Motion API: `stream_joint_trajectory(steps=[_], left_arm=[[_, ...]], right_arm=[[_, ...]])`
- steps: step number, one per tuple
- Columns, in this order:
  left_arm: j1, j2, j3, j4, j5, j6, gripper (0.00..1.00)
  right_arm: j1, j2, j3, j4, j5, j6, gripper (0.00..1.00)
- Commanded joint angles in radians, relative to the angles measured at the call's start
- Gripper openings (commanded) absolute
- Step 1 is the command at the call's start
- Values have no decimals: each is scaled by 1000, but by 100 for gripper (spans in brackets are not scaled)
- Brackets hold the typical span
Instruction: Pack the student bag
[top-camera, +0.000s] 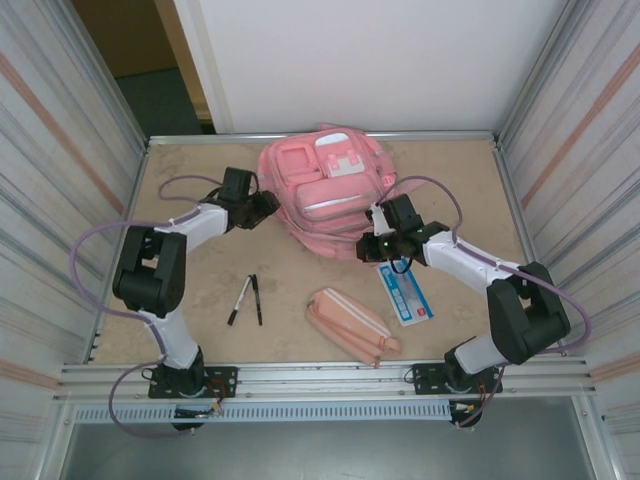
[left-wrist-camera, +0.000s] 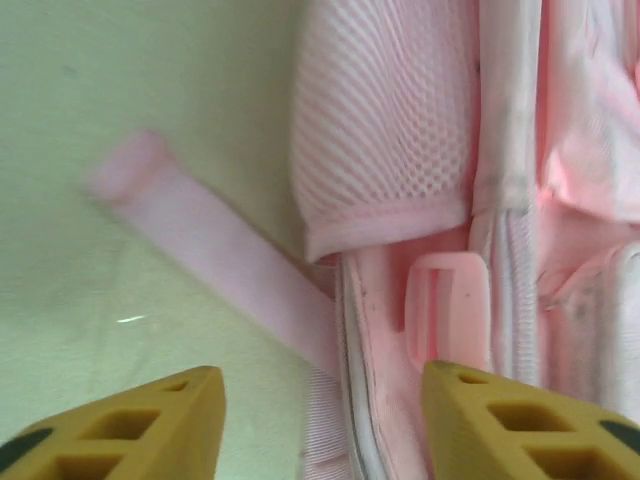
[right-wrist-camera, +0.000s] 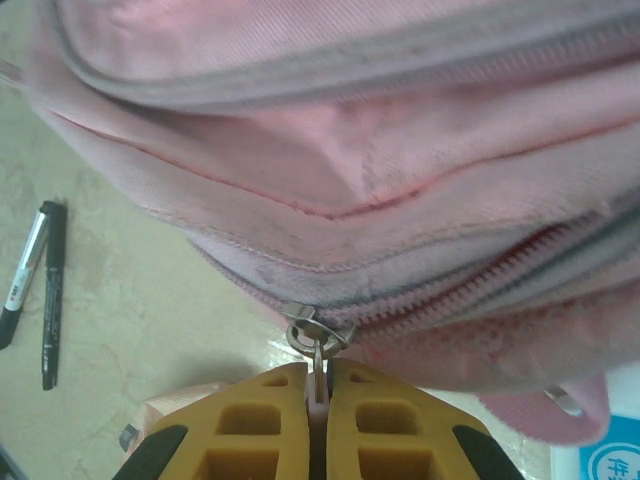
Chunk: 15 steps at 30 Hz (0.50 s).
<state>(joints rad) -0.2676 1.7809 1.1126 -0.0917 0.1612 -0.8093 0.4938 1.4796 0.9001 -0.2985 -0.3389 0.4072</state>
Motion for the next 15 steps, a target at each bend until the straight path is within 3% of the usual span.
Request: stream_joint_trajectory(steps=[1,7,12,15], left_arm=[[13,-152,-89,9,-4,-7,59],[-127,-369,-287,-34,-70,-97,77],[-266,-324,-276,43,-168,-176,82],[-293,-250,-222,75,-186,-187,82]], right_arm=[[56,37,89,-11,-28,14,0],[132,127,204,30,-75,48,0],[175,213,257,106,-121,107,0],[209,250,270,158,-150,142,0]])
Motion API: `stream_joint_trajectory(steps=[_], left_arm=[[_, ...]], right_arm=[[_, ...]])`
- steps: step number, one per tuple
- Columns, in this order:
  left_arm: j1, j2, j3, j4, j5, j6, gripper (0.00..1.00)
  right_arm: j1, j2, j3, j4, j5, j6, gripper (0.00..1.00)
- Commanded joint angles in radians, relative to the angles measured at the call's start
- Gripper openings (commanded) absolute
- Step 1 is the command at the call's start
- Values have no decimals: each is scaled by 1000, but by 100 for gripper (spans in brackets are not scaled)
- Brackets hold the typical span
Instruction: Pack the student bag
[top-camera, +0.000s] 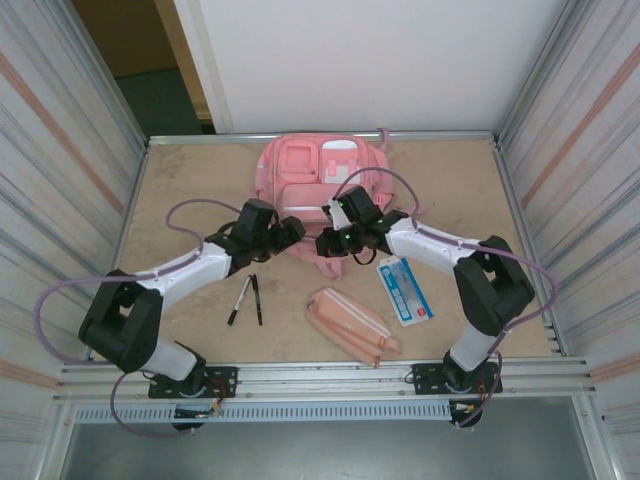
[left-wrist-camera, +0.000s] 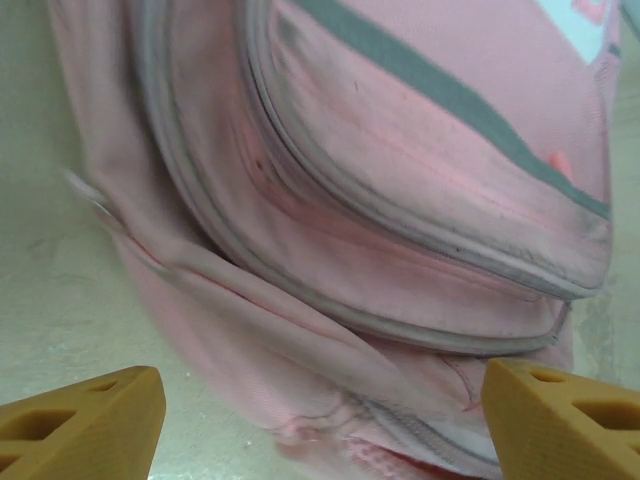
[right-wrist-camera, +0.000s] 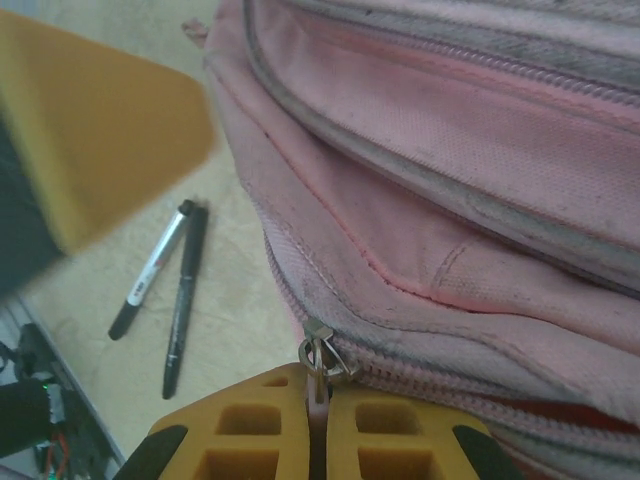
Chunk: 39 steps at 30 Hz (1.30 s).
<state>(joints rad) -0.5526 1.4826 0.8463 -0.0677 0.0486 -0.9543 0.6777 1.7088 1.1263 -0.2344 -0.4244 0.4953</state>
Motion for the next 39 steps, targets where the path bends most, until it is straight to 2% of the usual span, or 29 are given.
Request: stream_joint_trajectory(steps=[1,3,5,6,10,12,16,21,24,27,30,31,32,33,34,36,39], left_arm=[[-15,71,60,63,-92,-36,82],[-27,106,71,63,-158,-58,78],[-25,134,65,91,-188,-71,67],[-23,147,63,101,-202,-70,58],[-8,163,57,88,-214,-45,12],[11,152,53,60,-208,-33,0],[54,115,62,1,-153,71,0],[134,92,73,-29,23,152,0],[171,85,94,-58,75,220,0],[238,111,156,-113,172,288,0],[310,151,223,-166,230,324,0],[327,158,240,-178,244,328,6],[344,162,250,-182,267,326,24],[360,155,250,-182,284,321,50],[372,139,242,-181,287,318,57],[397,73,203,-205,265,311,63],[395,-66,129,-267,220,296,66]], right_arm=[[35,35,44,111,-79,64,0],[45,58,52,130,-104,81,0],[49,68,48,138,-118,95,0],[48,63,38,140,-117,97,0],[20,29,-13,124,-112,79,0],[-9,-3,-55,102,-104,67,0],[-100,-77,-137,32,-62,9,0],[-216,-126,-188,-80,37,-77,0],[-266,-145,-206,-96,47,-99,0],[-271,-162,-209,-97,52,-103,0],[-255,-154,-202,-61,-15,-83,0],[-243,-149,-195,-53,-31,-72,0],[-231,-145,-188,-46,-35,-55,0],[-213,-141,-180,-34,-37,-40,0],[-195,-136,-172,-23,-37,-28,0],[-153,-116,-147,-4,-40,-13,0],[-88,-81,-86,-26,-33,-15,0]])
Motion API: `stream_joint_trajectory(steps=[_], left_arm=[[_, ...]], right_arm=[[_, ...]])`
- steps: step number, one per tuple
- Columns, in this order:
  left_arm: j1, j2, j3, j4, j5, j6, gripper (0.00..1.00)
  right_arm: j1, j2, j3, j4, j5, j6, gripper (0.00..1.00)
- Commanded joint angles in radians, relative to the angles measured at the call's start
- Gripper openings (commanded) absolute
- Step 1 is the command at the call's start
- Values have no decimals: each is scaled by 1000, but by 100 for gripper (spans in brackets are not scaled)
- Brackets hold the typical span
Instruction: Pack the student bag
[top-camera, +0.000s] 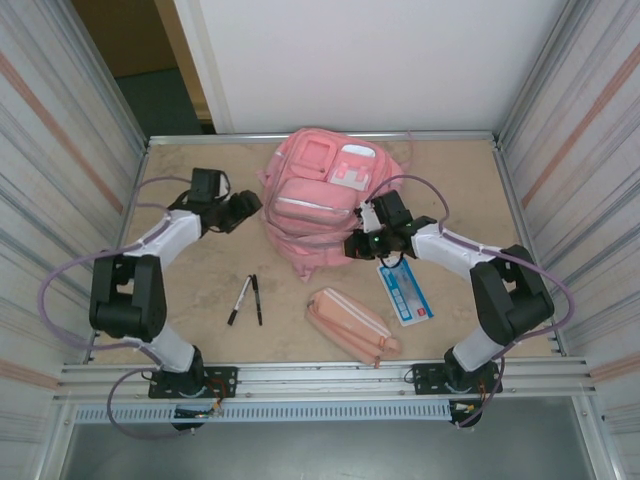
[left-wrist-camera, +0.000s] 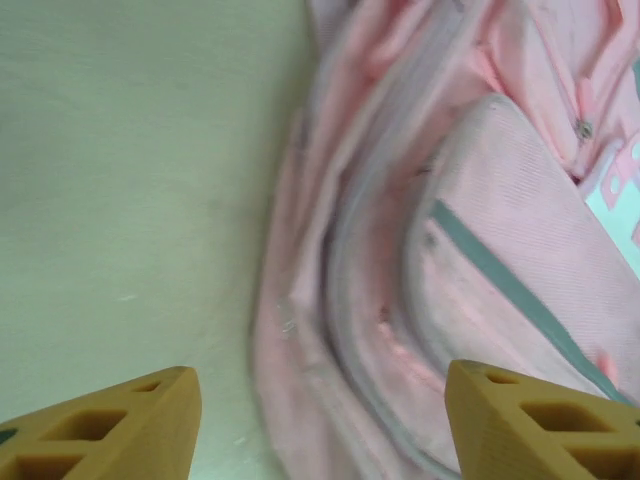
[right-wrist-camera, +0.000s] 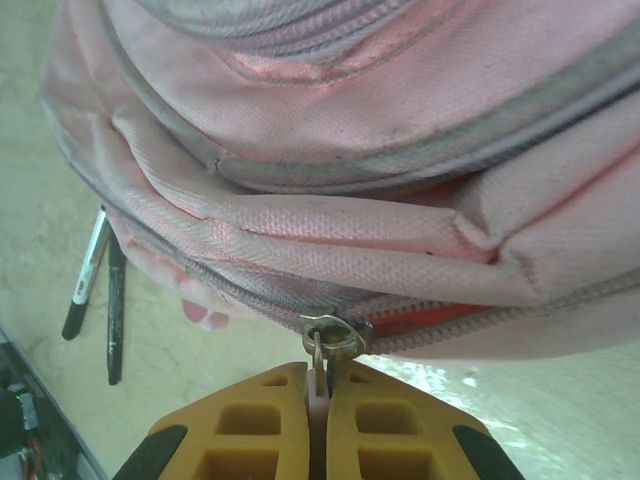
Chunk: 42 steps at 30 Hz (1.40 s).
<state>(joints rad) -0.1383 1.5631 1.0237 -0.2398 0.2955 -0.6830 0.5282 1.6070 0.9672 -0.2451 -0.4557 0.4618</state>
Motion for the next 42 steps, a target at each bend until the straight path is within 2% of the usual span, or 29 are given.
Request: stream_joint_trajectory(steps=[1,6,9,13,21,24,26,28,31,32,36,42], left_arm=[[-30,-183,-72,-110,-25,20,67],[-148,-356,-207,-150,-50,-38,68],[-217,-408,-265,-135,-117,-127,76],[-286,-378,-283,-65,-157,-194,75],[-355,-239,-264,65,-263,-274,77],[-362,-151,-275,135,-267,-277,64],[-360,-115,-286,160,-277,-266,51],[-351,-101,-302,175,-289,-259,28],[-324,-106,-303,160,-270,-214,3],[-317,-114,-300,142,-268,-205,0],[-288,-178,-303,85,-269,-159,0],[-246,-240,-323,18,-230,-92,0]], right_arm=[[79,28,83,-9,0,20,0],[142,89,136,35,-32,32,0],[174,116,148,72,-46,47,0],[211,156,159,130,-72,84,0],[296,200,157,201,-75,135,0],[315,206,144,226,-63,147,0],[312,207,143,213,-60,146,0],[308,190,134,190,-41,135,0],[285,162,108,156,-6,103,0],[276,156,104,137,9,91,0],[233,121,70,48,84,44,0],[141,96,-6,38,85,34,1]])
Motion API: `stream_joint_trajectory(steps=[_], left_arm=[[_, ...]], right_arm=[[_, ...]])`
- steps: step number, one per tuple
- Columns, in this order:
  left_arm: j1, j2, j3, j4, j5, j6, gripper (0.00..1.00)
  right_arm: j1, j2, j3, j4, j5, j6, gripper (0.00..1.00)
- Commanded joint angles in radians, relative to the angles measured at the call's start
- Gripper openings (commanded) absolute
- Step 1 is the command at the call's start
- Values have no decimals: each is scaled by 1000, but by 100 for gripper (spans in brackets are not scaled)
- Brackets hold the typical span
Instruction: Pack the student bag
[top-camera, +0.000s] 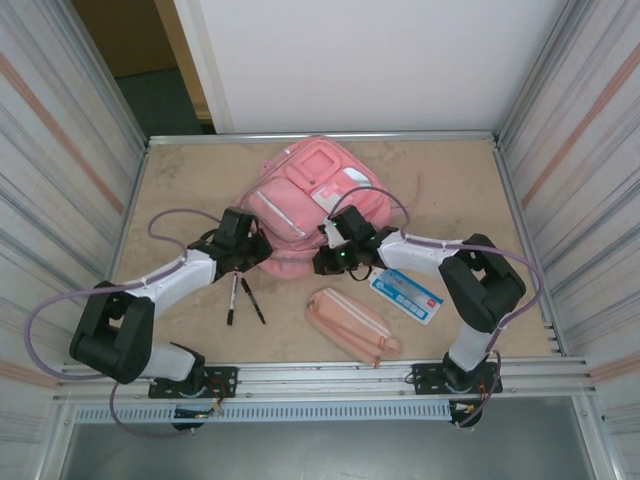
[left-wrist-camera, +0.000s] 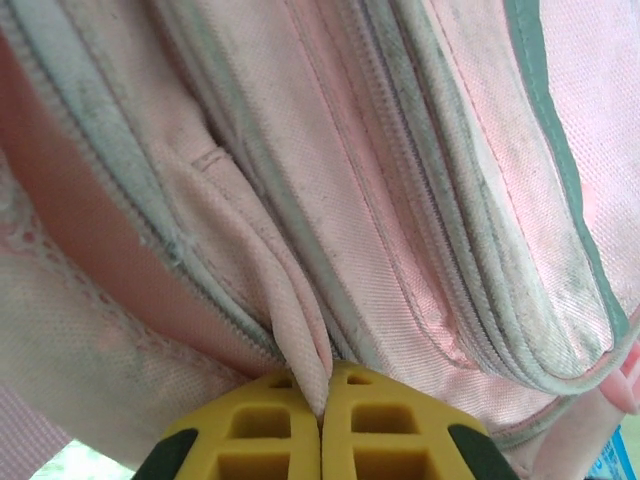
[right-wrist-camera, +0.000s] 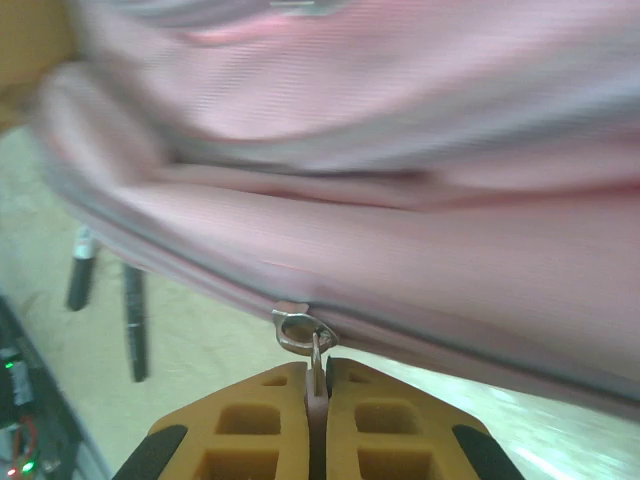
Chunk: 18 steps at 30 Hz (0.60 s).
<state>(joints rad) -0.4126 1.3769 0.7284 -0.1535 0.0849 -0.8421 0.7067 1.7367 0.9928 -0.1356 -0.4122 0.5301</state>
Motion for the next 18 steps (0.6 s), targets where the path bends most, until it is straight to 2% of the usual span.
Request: stream_joint_trajectory(steps=[1,6,11,15,17,18], left_arm=[[47,-65,-37,-69,-4,66,0],[116,-121,-53,-79,69,81,0],[122,-128,-8,-120,116,122,0],[120,-123,-15,-95,185,103,0],[118,-134,-15,-109,197,112,1],[119,-150,-15,-125,189,115,9]], right_arm=[[-49,-38,-38,-77,46,-42,1],[-107,-46,-33,-144,117,-92,2],[-171,-15,-16,-170,156,-92,9],[-173,-40,-24,-162,140,-95,19],[-174,-64,-32,-157,122,-101,28],[-173,-79,-32,-162,108,-109,33]])
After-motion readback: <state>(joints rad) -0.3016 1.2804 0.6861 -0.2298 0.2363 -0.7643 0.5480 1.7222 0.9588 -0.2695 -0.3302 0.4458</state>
